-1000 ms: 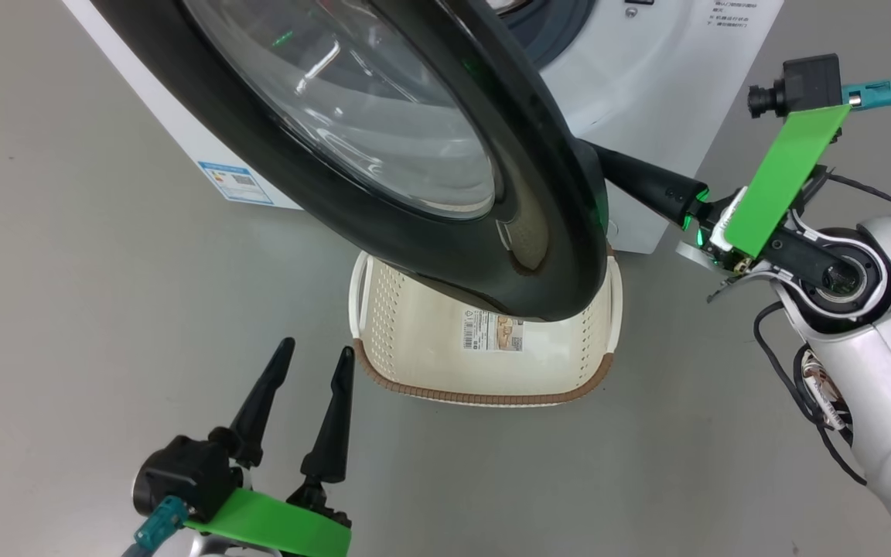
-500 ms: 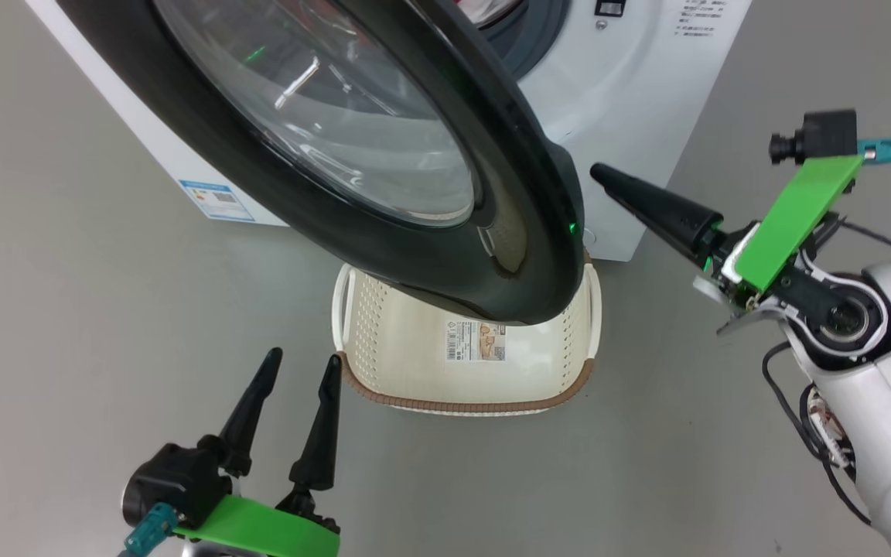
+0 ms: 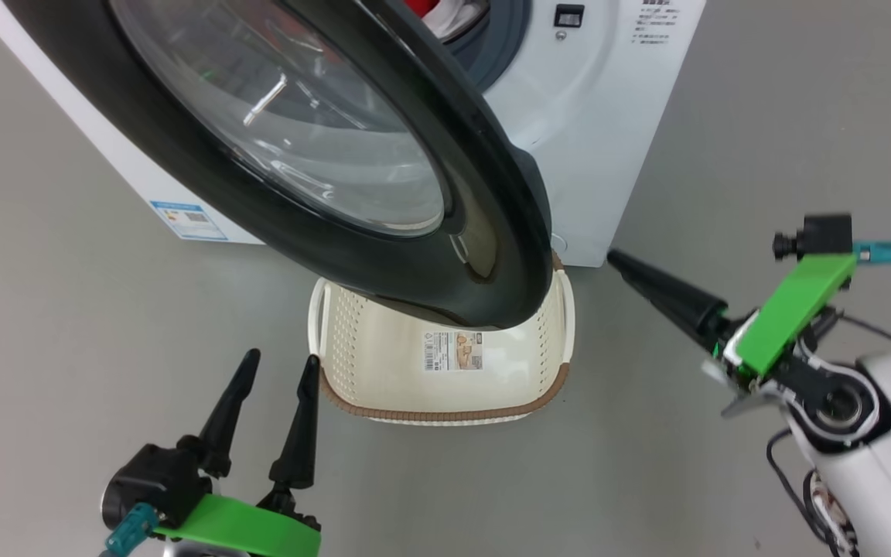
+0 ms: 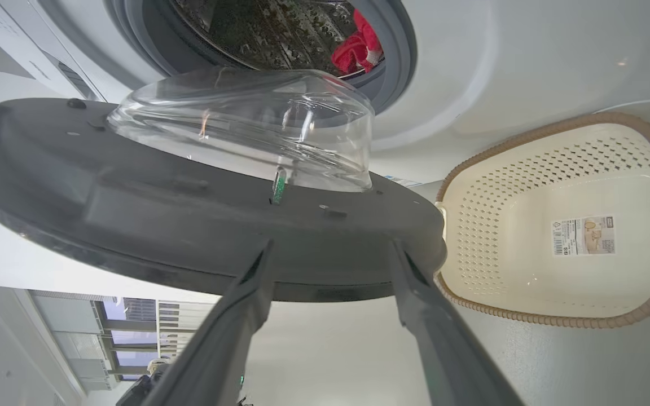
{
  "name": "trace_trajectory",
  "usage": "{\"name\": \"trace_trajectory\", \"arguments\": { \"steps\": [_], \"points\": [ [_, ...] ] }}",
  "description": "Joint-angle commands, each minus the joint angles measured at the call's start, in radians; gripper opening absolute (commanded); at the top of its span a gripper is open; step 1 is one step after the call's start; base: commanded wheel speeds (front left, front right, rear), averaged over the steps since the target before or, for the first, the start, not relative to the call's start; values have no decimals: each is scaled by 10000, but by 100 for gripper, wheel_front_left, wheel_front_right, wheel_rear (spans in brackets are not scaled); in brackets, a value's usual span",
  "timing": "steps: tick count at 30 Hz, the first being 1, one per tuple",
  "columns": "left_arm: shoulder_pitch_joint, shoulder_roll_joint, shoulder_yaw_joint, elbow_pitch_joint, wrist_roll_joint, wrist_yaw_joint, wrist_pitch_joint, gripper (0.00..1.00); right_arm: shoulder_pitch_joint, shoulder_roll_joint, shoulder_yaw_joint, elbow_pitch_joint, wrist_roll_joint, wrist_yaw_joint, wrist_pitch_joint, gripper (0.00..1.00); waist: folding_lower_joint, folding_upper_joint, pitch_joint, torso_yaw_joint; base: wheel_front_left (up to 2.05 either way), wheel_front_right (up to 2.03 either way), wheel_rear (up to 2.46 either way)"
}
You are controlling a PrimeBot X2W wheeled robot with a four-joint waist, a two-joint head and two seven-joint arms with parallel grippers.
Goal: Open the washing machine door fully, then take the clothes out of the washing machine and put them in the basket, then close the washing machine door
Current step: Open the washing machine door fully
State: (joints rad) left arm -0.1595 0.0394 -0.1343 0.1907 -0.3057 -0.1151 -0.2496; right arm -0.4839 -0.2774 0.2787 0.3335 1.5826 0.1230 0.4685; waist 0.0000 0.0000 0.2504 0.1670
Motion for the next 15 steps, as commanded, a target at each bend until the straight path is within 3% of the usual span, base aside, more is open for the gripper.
{"name": "trace_trajectory", "arguments": {
  "steps": [1, 15],
  "points": [
    [165, 108, 390, -179, 134, -45, -122, 100, 372, -59, 102, -258, -213, 77, -160, 100, 0, 0, -64, -83, 0, 0, 0],
    [439, 108, 731, -54, 231, -111, -122, 100, 2038, -238, 291, -91, -816, 77, -1664, 100, 0, 0, -308, -525, 0, 0, 0]
  ]
}}
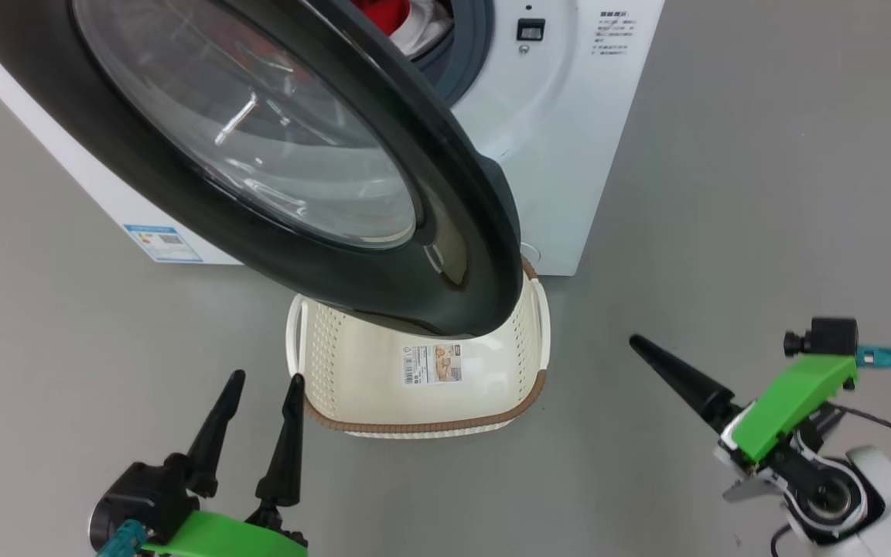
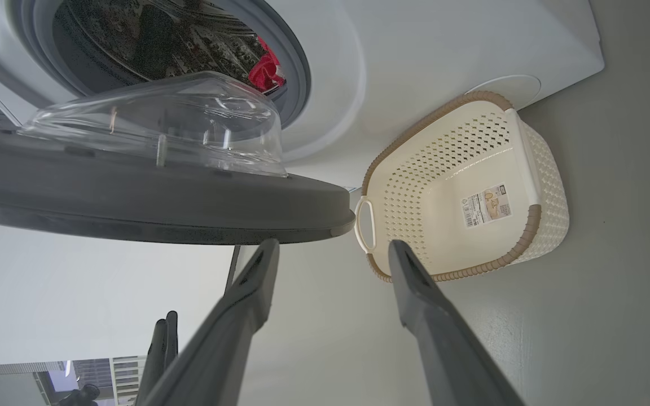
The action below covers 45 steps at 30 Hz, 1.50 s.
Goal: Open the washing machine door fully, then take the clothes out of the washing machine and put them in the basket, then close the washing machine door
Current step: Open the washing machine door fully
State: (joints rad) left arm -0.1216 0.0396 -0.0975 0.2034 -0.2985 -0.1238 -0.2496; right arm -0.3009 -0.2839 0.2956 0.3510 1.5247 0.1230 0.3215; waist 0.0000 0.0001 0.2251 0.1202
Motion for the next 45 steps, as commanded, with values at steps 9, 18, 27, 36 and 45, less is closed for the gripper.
{"name": "trace_trajectory", "arguments": {
  "steps": [9, 18, 27, 36, 45],
  "points": [
    [207, 106, 491, -117, 183, -45, -122, 100, 1001, -609, 582, -324, -1125, 77, -1916, 100, 0, -1, -195, -217, 0, 0, 0],
    [292, 106, 552, -38, 208, -58, -122, 100, 1240, -1153, 1429, -57, -2017, 77, -4006, 100, 0, -1, -292, -355, 0, 0, 0],
    [360, 106, 552, 4, 213, -64, -122, 100, 1127, -1602, 2369, 499, -3702, 77, -5780, 100, 0, -1, -381, -390, 0, 0, 0],
    [377, 106, 584, -2, 223, -66, -122, 100, 1589, -696, 223, 457, -6580, 77, -5829, 100, 0, -1, -382, -388, 0, 0, 0],
    [306, 106, 598, 1, 240, -68, -122, 100, 2309, 353, -2003, -649, -9764, 77, -5831, 100, 0, -1, -321, -347, 0, 0, 0]
  ]
}}
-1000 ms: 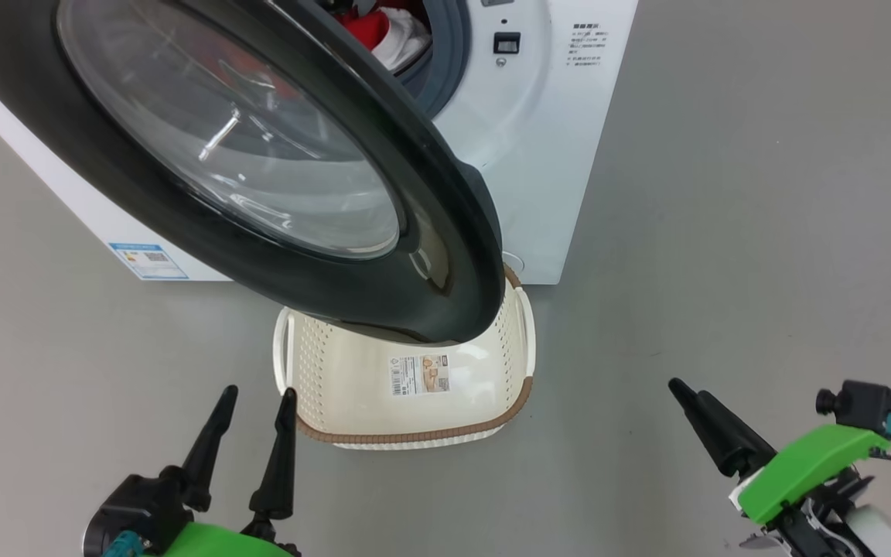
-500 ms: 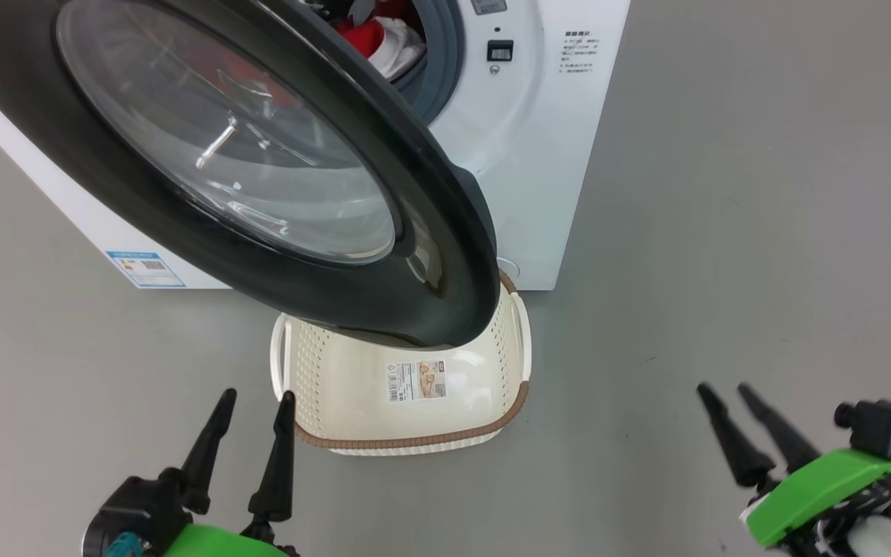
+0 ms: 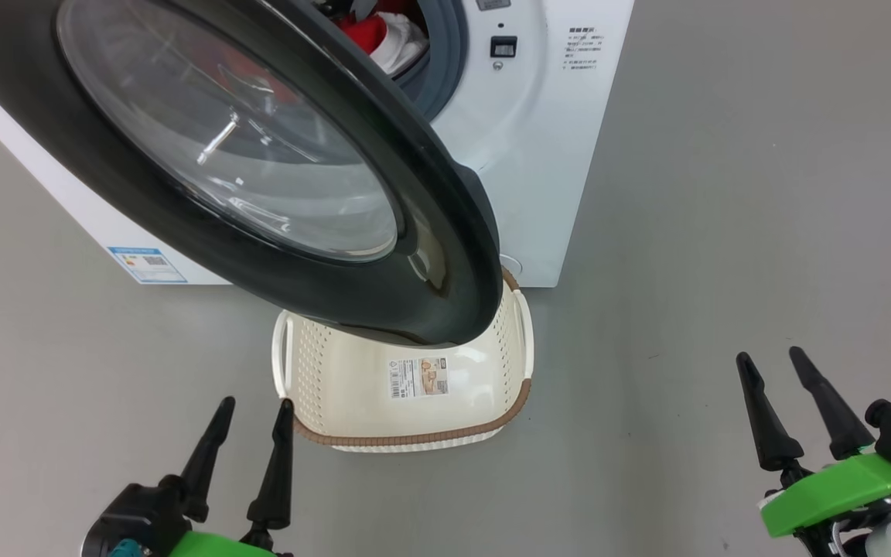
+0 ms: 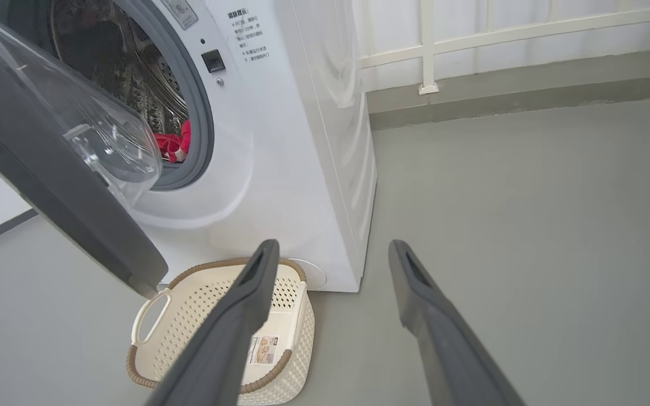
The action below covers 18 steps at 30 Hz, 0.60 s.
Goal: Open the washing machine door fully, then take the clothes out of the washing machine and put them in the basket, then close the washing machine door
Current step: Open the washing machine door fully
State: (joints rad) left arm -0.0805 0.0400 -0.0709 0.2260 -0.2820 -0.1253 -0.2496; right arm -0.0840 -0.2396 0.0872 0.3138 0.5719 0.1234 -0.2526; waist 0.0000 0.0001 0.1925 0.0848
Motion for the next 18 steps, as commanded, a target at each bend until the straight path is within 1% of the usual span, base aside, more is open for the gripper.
{"name": "trace_trajectory", "arguments": {
  "steps": [1, 3, 4, 7, 10, 13, 18],
  "points": [
    [-112, 102, 332, -230, 76, -52, -122, 100, 227, -12, -95, -411, -616, 73, -90, 100, 0, -1, 10, 16, 0, 0, 0],
    [-123, 102, 333, -239, 78, -52, -122, 100, 384, 229, -462, -654, -1158, 73, -90, 100, 0, -1, 18, 32, 0, 0, 0],
    [-123, 102, 333, -239, 78, -52, -122, 100, 384, 229, -462, -654, -1158, 73, -90, 100, 0, -1, 18, 32, 0, 0, 0],
    [-133, 102, 338, -262, 84, -53, -122, 100, 573, 537, -916, -1060, -1841, 73, -90, 100, 0, -1, 28, 50, 0, 0, 0],
    [-123, 102, 346, -276, 95, -53, -122, 100, 773, 774, -1170, -1407, -2267, 73, -91, 100, 0, -1, 12, 59, 0, 0, 0],
    [-107, 102, 352, -294, 96, -53, -122, 100, 951, 905, -1325, -1489, -2439, 73, -91, 100, 0, -1, -9, 61, 0, 0, 0],
    [-81, 102, 324, -322, 92, -53, -122, 100, 1063, 971, -1304, -1246, -2465, 73, -91, 100, 0, -1, -32, 57, 0, 0, 0]
  ]
}}
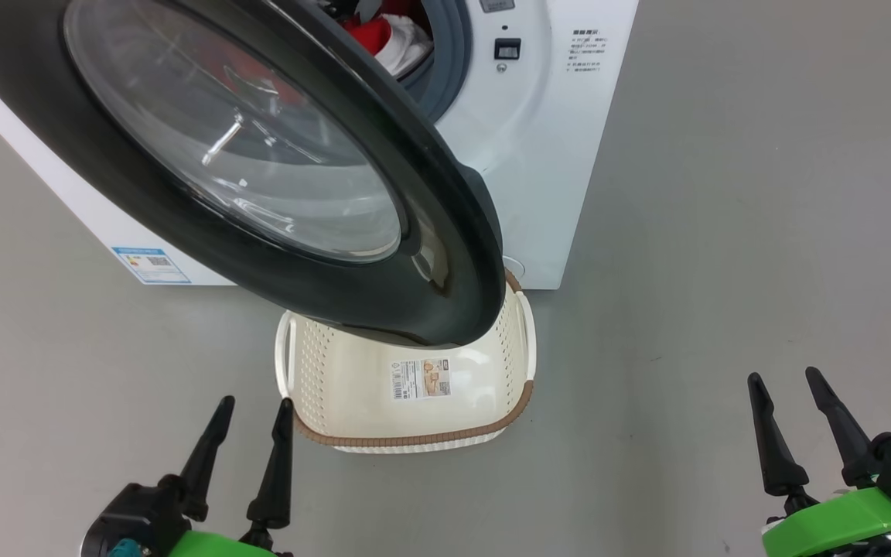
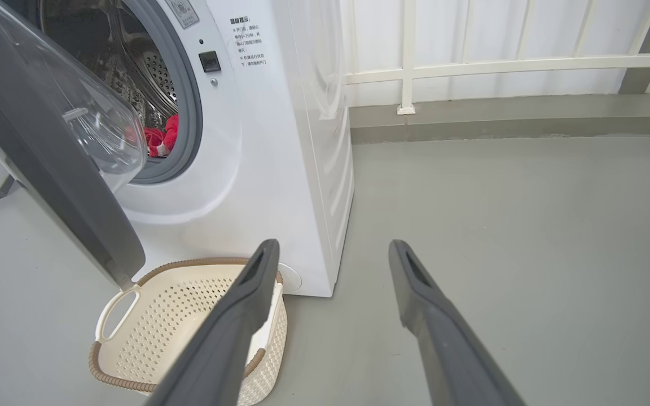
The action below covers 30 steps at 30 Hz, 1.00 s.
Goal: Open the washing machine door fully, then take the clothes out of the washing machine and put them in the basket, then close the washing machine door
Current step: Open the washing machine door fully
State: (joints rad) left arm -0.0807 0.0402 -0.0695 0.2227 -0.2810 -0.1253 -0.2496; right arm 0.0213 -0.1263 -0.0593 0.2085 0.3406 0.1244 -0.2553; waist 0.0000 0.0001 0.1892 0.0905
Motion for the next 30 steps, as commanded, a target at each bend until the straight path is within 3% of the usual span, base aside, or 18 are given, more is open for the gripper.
{"name": "trace_trajectory", "arguments": {
  "steps": [1, 21, 22, 23, 24, 25, 30],
  "points": [
    [-76, 100, 309, -294, 81, -53, -122, 100, 14, -157, 167, -187, -155, 63, -64, 100, 0, -1, -1, 1, 0, 0, 0],
    [-79, 100, 300, -313, 35, -53, -122, 100, -162, -128, 542, -215, 81, 63, -64, 100, 0, -1, -20, 16, 0, 0, 0],
    [-80, 100, 297, -313, 33, -53, -122, 100, -203, -114, 584, -244, 160, 63, -64, 61, 0, -1, -18, 19, 0, 0, 0],
    [-81, 100, 293, -312, 31, -53, -122, 100, -253, -96, 624, -285, 238, 63, -64, 43, 0, -1, -17, 24, 0, 0, 0],
    [-83, 100, 287, -312, 28, -53, -122, 100, -308, -87, 677, -331, 304, 63, -64, 15, 0, -1, -16, 30, 0, 0, 0],
    [-85, 100, 281, -311, 25, -53, -122, 100, -368, -77, 745, -371, 409, 63, -64, 0, 0, -1, -13, 39, 0, 0, 0],
    [-102, 100, 253, -317, 6, -53, -122, 100, -733, -54, 999, -531, 1007, 63, -64, 0, 0, -1, 2, 84, 0, 0, 0]
  ]
}}
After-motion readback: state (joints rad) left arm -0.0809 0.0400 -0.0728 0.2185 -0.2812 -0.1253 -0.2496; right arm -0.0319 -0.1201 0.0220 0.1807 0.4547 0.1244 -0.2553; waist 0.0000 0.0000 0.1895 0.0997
